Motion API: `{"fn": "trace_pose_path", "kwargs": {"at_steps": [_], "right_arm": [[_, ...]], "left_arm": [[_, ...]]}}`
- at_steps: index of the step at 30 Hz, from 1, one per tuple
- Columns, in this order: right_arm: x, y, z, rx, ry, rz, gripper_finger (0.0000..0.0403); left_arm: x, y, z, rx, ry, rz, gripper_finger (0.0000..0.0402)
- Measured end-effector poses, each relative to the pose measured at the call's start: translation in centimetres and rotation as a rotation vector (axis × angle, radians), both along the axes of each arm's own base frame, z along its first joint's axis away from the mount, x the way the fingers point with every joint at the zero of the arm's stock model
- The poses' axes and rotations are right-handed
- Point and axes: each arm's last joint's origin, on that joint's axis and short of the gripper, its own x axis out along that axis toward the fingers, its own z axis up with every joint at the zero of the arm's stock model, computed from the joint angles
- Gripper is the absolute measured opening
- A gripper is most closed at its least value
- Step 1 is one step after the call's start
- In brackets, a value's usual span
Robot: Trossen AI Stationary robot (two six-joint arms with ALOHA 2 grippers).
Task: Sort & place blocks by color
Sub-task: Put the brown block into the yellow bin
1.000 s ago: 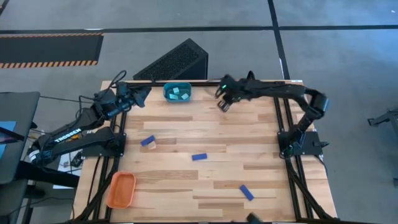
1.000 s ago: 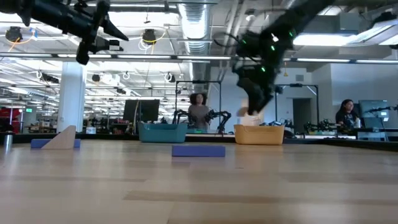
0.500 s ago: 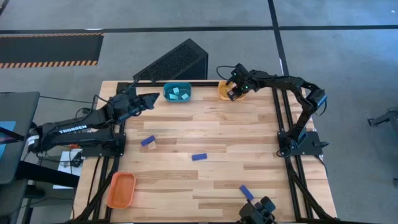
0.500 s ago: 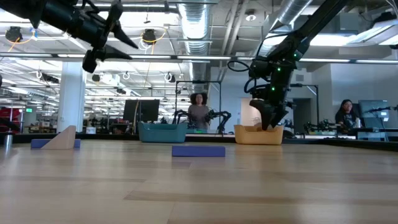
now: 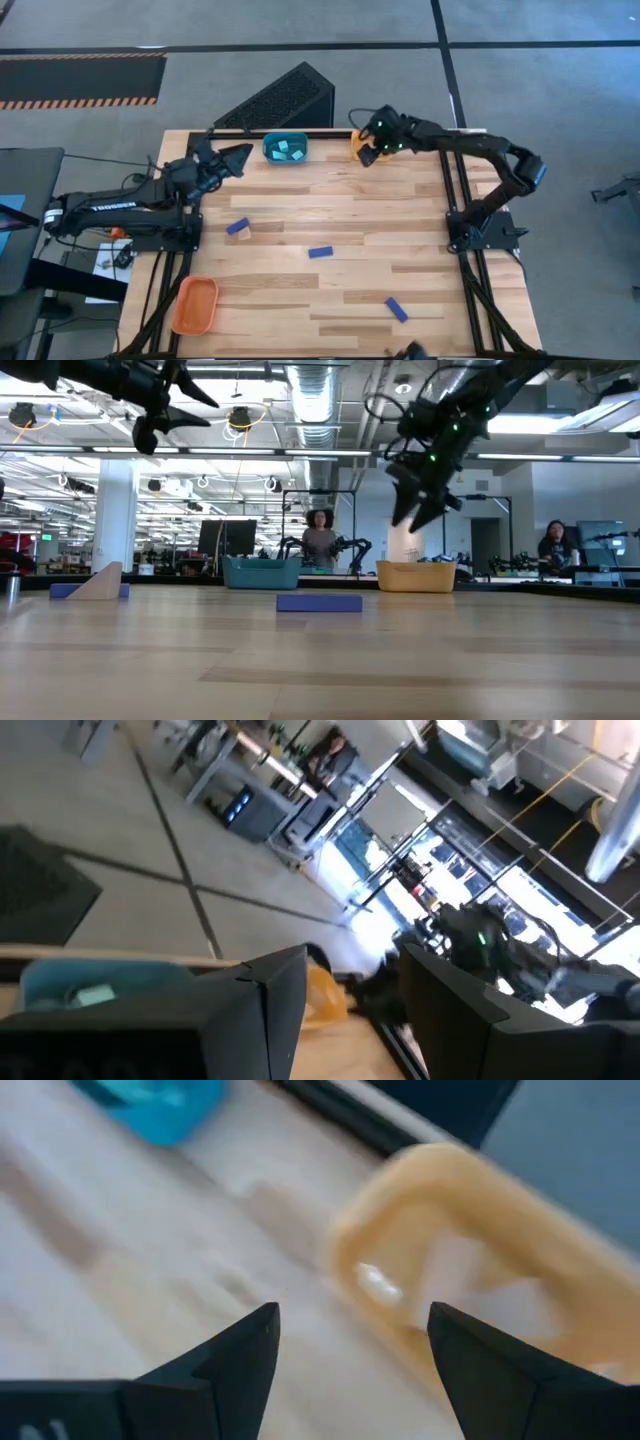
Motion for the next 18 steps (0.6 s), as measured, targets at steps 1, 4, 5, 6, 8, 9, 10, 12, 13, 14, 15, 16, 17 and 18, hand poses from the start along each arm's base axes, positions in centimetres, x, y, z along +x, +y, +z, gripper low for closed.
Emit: {"fn": "trace_pose_path", "kwargs": {"at_steps": [1,4,5,6,8,9,10,12,13,14,15,16,17,18], "right_arm": [[0.8,1.1,0.2,0.009,-0.032,0.01,0.027],[4.1,4.8,0.7,0.01,-0.171,0.086,0.0269],[5.3,6.1,0.7,0.009,-0.225,0.116,0.0269],[6.5,7.6,0.6,0.006,-0.272,0.147,0.0269],[9.2,10.3,0.2,-0.028,-0.363,0.184,0.0269],[10.3,11.4,0.0,-0.042,-0.391,0.184,0.0269],[11.2,12.6,-0.3,-0.055,-0.393,0.18,0.0269],[13.6,14.6,-0.5,-0.094,-0.422,0.184,0.0269],[14.6,15.6,-0.8,-0.115,-0.418,0.195,0.0269],[15.8,16.3,-0.9,-0.147,-0.416,0.212,0.0269],[17.0,17.2,-1.3,-0.177,-0.409,0.253,0.0269],[18.1,18.2,-1.9,-0.204,-0.386,0.304,0.0269],[19.4,19.1,-2.4,-0.23,-0.377,0.349,0.0269],[20.6,19.9,-2.9,-0.25,-0.371,0.387,0.0269]], "left_arm": [[-0.3,0.0,0.2,0.016,-0.001,-0.004,0.0148],[-1.4,0.0,0.5,0.052,0.022,-0.043,0.0148],[-1.8,-0.1,0.5,0.054,0.032,-0.061,0.0148],[-2.3,-0.1,0.4,0.05,0.048,-0.081,0.0148],[-3.2,-0.4,0.1,0.027,0.074,-0.129,0.0148],[-3.8,-0.6,-0.1,0.014,0.086,-0.153,0.0148],[-4.3,-0.8,-0.4,-0.001,0.104,-0.177,0.0148],[-5.3,-1.2,-0.8,-0.025,0.14,-0.212,0.0148],[-5.8,-1.4,-1.1,-0.038,0.164,-0.222,0.0148],[-6.2,-1.6,-1.5,-0.053,0.191,-0.235,0.0148],[-6.5,-1.7,-1.8,-0.066,0.214,-0.25,0.0148],[-6.8,-1.9,-2.1,-0.079,0.236,-0.274,0.0148],[-7.0,-2.1,-2.4,-0.087,0.265,-0.305,0.0148],[-7.2,-2.2,-2.6,-0.081,0.296,-0.333,0.0148]]}}
